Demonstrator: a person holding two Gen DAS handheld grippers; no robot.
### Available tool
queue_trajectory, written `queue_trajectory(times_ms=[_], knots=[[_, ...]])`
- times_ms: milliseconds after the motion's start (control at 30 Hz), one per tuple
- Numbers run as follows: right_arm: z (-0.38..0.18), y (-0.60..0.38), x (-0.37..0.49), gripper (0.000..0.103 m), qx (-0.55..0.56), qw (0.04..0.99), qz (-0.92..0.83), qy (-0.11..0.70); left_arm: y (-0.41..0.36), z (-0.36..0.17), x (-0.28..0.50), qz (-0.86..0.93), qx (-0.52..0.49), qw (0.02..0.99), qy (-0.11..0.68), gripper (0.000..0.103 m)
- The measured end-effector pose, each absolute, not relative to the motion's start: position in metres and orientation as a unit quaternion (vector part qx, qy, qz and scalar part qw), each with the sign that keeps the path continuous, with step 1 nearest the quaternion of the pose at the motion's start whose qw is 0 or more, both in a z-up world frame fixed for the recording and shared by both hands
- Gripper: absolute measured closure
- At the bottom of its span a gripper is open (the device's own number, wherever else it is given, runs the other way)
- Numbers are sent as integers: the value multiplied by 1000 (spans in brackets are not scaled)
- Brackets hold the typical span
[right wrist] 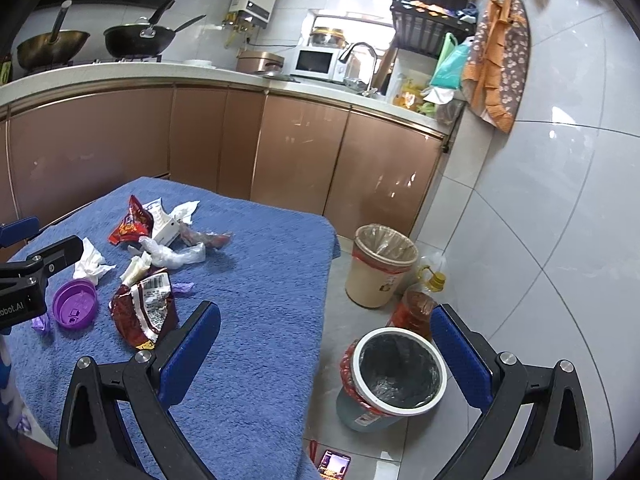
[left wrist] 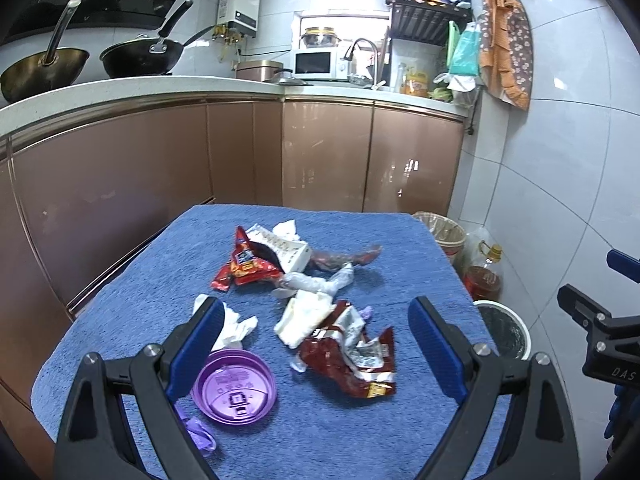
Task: Collect trash
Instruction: 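Grasp the purple crumpled wrapper with the left tool while the right tool grasps the red chip bag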
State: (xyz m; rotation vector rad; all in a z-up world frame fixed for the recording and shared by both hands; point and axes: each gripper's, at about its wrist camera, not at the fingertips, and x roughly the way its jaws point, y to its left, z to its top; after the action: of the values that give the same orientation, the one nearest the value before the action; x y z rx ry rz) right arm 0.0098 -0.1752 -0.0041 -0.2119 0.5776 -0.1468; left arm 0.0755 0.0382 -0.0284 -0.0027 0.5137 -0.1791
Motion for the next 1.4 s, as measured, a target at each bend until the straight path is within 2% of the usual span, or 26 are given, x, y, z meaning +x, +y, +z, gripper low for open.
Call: queue_trajectory(times_ms=[600,867,933,1167,1400], knots=[[-22,-139,38,0,-119,944,-6,309,95,-45,85,-28,-2,962,271,10],[-44,-112,58,0,-79,925,132,346,144,-59,75,22,-6,955,297,10],[-54,-101,64,2,-73,915,170,359,156,-67,71,28,-10,950,312,10],[-90,-60,84,18,-76,877,251,402,174,-97,61,-2,-21,930,367,10],[-126,-30,99,23,-138,856,261,425,165,-115,68,-37,-26,918,393,11]])
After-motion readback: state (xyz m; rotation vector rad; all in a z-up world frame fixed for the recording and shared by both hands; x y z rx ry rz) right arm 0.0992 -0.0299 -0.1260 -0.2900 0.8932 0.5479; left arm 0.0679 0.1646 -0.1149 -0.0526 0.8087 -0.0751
